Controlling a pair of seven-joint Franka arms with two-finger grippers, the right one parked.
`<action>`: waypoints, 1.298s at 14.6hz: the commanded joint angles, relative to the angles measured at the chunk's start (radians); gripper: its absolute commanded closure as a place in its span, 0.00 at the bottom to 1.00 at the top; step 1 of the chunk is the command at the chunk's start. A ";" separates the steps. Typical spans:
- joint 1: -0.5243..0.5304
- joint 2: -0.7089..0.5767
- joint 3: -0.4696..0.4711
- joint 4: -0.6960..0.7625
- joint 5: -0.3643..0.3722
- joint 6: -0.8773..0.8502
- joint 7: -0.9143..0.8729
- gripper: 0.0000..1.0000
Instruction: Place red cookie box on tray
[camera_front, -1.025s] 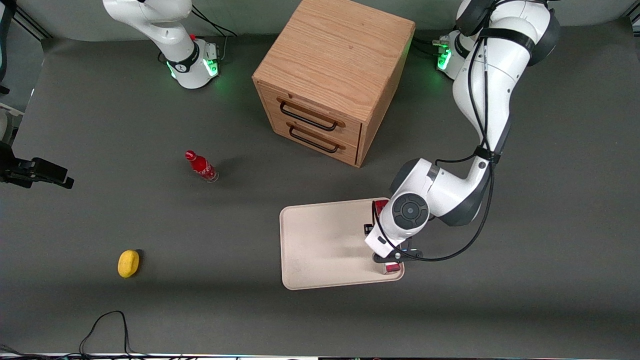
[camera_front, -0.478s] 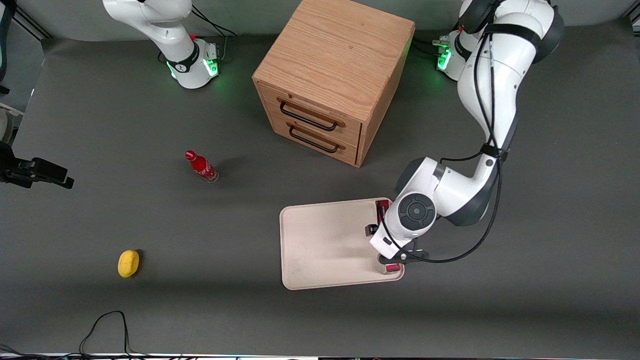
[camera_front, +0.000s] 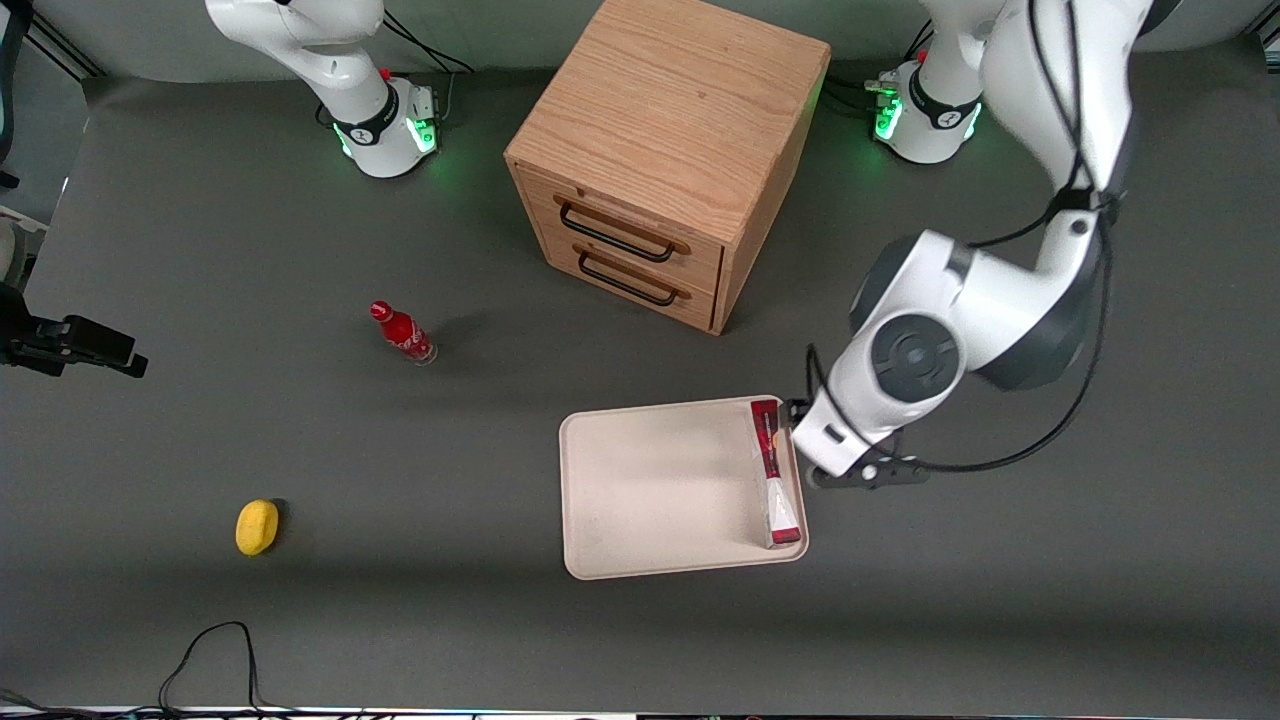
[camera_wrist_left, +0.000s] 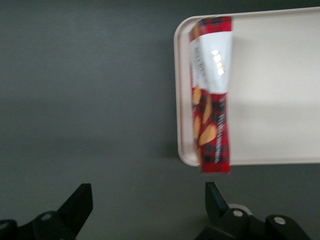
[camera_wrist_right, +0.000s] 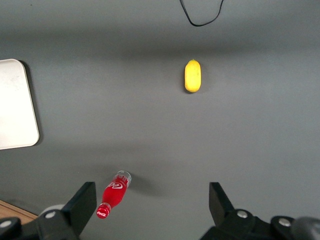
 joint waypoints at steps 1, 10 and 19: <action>0.022 -0.262 0.072 -0.272 -0.046 0.020 0.083 0.00; 0.016 -0.551 0.424 -0.363 -0.081 -0.157 0.457 0.00; 0.136 -0.511 0.392 -0.245 -0.069 -0.247 0.467 0.00</action>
